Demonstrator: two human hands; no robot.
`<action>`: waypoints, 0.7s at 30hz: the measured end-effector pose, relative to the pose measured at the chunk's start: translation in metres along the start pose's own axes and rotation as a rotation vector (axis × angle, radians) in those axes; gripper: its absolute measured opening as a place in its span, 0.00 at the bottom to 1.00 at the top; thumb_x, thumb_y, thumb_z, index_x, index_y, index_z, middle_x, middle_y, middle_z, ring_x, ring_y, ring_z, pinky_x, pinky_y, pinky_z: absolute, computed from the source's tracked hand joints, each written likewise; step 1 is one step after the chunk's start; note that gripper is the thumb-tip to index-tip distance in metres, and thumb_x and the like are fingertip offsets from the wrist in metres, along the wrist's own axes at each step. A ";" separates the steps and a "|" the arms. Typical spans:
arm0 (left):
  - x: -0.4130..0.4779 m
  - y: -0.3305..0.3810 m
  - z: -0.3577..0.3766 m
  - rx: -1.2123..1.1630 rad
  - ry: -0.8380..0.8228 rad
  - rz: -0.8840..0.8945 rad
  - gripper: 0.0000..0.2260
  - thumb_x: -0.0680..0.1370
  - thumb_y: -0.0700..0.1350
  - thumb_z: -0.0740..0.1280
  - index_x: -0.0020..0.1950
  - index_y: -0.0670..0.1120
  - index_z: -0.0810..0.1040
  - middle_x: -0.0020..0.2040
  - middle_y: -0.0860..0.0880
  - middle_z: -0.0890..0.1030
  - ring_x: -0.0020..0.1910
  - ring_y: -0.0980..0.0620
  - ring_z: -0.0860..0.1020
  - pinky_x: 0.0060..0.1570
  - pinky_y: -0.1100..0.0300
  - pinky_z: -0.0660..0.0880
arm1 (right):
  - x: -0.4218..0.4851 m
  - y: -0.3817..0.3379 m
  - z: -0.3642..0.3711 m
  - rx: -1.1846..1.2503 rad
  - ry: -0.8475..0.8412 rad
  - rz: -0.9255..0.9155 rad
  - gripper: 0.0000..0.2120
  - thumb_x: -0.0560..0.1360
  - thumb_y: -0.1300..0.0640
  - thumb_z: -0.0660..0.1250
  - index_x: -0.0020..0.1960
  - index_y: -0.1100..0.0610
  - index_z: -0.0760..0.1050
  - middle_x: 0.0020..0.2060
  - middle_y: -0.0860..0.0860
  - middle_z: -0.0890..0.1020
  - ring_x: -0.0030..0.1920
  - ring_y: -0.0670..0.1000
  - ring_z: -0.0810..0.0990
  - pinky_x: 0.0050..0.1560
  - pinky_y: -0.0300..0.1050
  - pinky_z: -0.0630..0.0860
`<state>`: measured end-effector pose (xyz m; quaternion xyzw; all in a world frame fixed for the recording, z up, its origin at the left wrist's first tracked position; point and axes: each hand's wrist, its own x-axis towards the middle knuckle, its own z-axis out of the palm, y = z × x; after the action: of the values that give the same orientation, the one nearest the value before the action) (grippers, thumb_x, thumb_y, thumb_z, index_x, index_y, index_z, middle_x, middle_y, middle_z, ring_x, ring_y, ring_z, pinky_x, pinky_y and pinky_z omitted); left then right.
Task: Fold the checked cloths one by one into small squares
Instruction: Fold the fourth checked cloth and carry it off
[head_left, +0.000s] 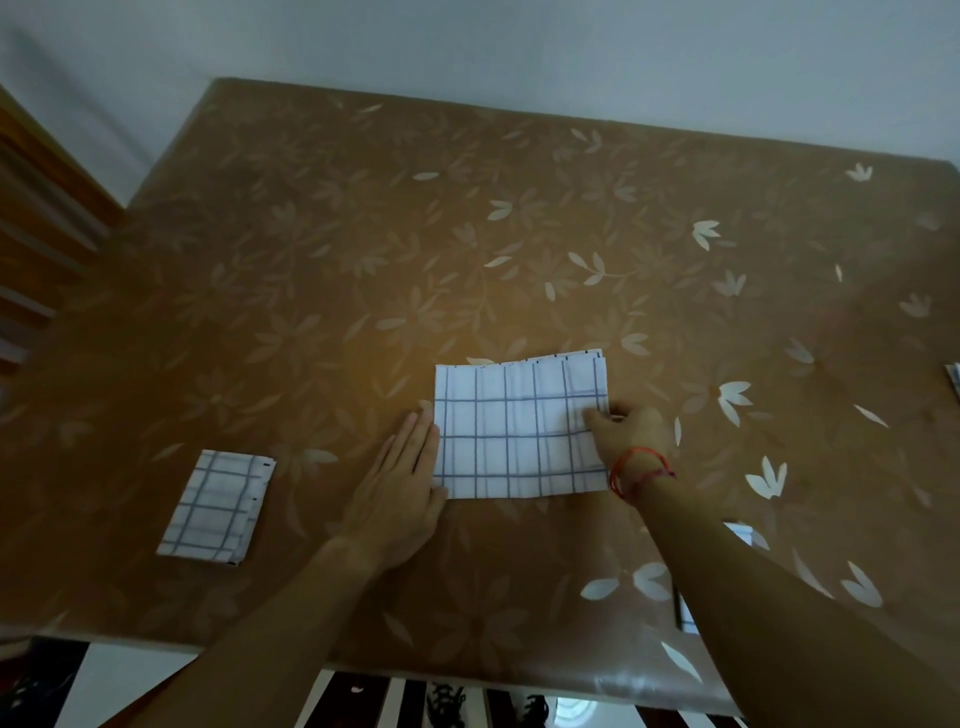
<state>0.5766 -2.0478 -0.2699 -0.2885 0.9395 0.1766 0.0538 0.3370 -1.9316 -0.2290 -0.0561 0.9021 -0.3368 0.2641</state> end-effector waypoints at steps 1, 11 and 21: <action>0.001 0.003 -0.002 -0.016 0.015 0.011 0.31 0.79 0.54 0.48 0.78 0.43 0.45 0.79 0.47 0.41 0.76 0.54 0.37 0.75 0.54 0.44 | -0.001 0.003 -0.001 0.047 0.032 0.010 0.10 0.73 0.54 0.70 0.50 0.59 0.81 0.40 0.53 0.81 0.44 0.54 0.80 0.42 0.42 0.72; 0.010 0.045 0.003 -0.093 0.069 0.115 0.29 0.80 0.50 0.58 0.78 0.43 0.53 0.79 0.47 0.50 0.77 0.53 0.44 0.75 0.55 0.46 | -0.027 0.024 0.008 0.583 0.022 0.332 0.04 0.71 0.65 0.70 0.40 0.61 0.75 0.39 0.57 0.80 0.36 0.54 0.78 0.33 0.45 0.79; 0.006 0.048 0.014 -0.039 0.019 0.029 0.30 0.79 0.41 0.59 0.78 0.44 0.50 0.79 0.46 0.50 0.77 0.50 0.48 0.74 0.57 0.46 | -0.062 0.043 0.018 0.568 -0.481 0.376 0.10 0.71 0.60 0.70 0.51 0.61 0.77 0.47 0.60 0.84 0.39 0.57 0.86 0.33 0.43 0.77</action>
<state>0.5451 -2.0087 -0.2701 -0.2776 0.9404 0.1928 0.0367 0.4028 -1.8917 -0.2412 0.1077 0.6806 -0.4953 0.5290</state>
